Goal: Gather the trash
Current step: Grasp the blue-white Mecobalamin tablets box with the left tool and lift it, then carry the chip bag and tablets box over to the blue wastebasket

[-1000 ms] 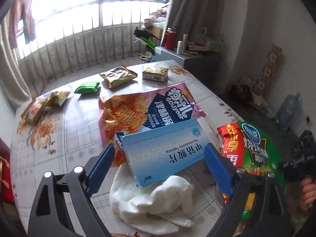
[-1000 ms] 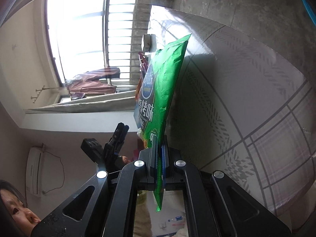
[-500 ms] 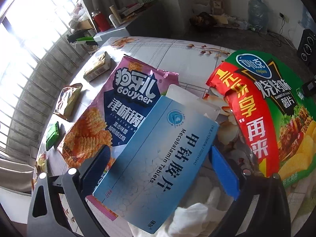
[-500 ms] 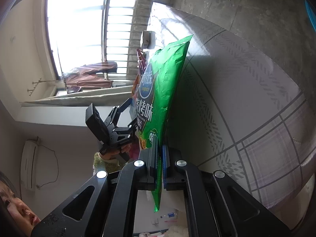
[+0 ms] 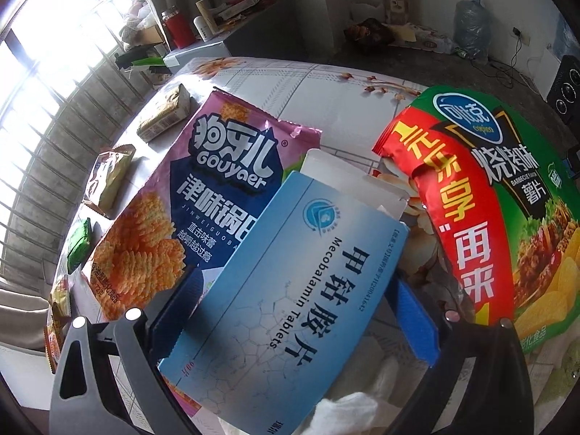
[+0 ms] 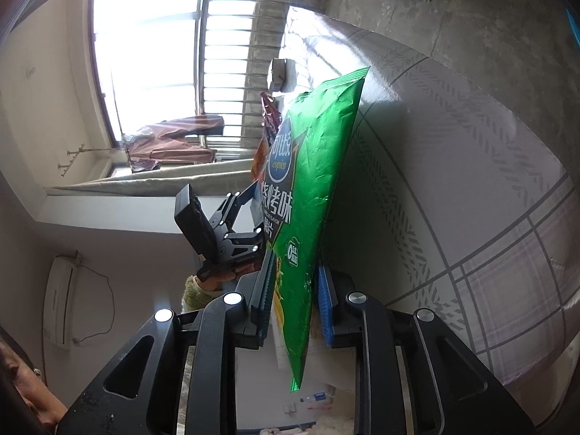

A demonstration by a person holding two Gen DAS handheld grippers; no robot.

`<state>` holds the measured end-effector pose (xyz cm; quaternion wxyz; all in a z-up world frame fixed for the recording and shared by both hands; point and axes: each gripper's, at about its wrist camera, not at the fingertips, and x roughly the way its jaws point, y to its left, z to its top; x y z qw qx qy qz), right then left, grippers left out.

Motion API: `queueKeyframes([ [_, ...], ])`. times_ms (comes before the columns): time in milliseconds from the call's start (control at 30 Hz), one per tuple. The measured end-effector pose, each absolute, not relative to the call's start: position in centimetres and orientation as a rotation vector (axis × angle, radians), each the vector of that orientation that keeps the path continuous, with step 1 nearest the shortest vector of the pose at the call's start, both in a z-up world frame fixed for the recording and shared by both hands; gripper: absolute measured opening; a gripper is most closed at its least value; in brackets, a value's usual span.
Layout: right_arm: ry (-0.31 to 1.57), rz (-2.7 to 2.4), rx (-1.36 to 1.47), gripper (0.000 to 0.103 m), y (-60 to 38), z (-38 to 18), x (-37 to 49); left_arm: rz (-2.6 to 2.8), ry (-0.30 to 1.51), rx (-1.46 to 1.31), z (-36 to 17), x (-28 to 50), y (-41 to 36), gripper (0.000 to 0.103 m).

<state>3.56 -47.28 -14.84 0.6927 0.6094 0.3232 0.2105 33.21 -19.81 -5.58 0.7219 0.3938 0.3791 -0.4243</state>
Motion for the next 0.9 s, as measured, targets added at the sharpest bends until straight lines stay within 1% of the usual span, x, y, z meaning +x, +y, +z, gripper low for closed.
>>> queueKeyframes([
  [100, 0.724, 0.462, 1.356, 0.026, -47.1, -14.7, 3.8, -0.929, 0.837, 0.85, -5.4, 33.1, -19.7, 0.095],
  [167, 0.734, 0.443, 1.349, 0.025, -46.9, -14.7, 4.2, -0.926, 0.83, 0.831, -5.0, 32.9, -19.6, 0.092],
  [200, 0.736, 0.434, 1.346, 0.023, -46.7, -14.7, 4.3, -0.924, 0.827, 0.822, -4.9, 32.9, -19.5, 0.09],
  [300, 0.763, 0.383, 1.322, 0.01, -46.4, -14.8, 4.6, -0.919, 0.816, 0.793, -4.4, 33.0, -19.3, 0.088],
  [433, 0.736, 0.401, 1.362, 0.004, -46.1, -15.2, 4.6, -0.911, 0.807, 0.76, -4.0, 32.8, -19.0, 0.086],
  [633, 0.664, 0.449, 1.401, 0.001, -46.5, -14.8, 4.1, -0.886, 0.789, 0.687, -2.6, 32.9, -18.2, 0.082],
  [900, 0.595, 0.472, 1.414, 0.001, -47.3, -13.8, 3.1, -0.869, 0.783, 0.549, -0.4, 32.8, -16.7, 0.08],
])
